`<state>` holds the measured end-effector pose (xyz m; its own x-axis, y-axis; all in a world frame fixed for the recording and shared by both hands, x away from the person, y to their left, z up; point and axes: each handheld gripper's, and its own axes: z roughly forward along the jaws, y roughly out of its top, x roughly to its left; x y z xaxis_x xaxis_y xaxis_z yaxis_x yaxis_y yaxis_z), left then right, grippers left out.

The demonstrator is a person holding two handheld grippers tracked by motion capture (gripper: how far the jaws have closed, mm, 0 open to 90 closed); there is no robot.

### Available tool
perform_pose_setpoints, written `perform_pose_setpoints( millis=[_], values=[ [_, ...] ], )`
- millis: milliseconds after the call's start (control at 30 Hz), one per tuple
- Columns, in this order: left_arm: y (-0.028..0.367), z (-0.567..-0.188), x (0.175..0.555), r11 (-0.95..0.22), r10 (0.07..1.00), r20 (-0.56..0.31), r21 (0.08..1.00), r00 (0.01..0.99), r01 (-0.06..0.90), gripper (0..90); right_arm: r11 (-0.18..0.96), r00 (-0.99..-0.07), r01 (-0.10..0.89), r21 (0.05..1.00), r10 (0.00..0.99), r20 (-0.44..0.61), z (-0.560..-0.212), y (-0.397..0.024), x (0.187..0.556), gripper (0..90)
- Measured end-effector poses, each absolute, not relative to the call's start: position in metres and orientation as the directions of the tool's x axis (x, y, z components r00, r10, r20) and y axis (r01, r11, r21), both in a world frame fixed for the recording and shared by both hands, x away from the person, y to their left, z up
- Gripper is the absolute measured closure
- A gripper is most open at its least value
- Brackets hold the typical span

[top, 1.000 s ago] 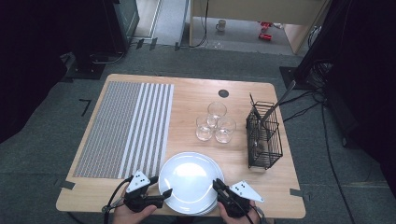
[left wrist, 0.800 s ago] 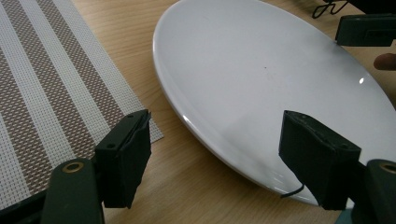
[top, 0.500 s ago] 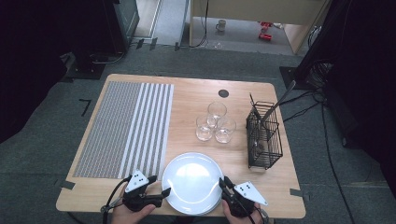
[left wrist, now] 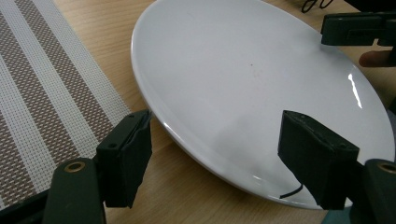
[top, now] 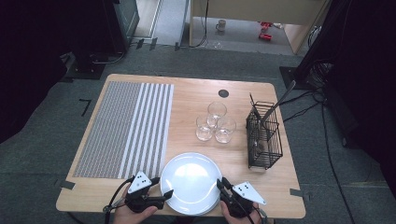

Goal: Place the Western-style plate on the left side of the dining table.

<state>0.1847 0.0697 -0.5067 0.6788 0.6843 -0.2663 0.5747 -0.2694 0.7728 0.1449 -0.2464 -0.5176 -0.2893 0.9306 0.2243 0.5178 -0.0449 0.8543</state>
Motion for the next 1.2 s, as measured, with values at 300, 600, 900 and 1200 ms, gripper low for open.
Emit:
perform_pose_setpoints(
  millis=[300,600,900,1200],
  values=[
    [0.072,-0.504,0.184,-0.257,0.686,-0.266,0.782,0.678,0.567,26.8,-0.009,-0.316,0.519,0.855,0.927,0.201,-0.517,-0.244,0.147,76.1],
    [0.075,-0.502,0.184,-0.247,0.697,-0.256,0.791,0.670,0.560,33.6,-0.035,-0.297,0.548,0.836,0.926,0.233,-0.514,-0.242,0.149,71.6],
    [0.080,-0.504,0.186,-0.236,0.701,-0.279,0.777,0.656,0.583,37.1,-0.066,-0.280,0.555,0.829,0.923,0.262,-0.515,-0.238,0.145,70.8],
    [0.082,-0.509,0.188,-0.239,0.691,-0.314,0.750,0.651,0.616,35.8,-0.066,-0.278,0.544,0.837,0.926,0.254,-0.516,-0.232,0.142,70.0]
  ],
)
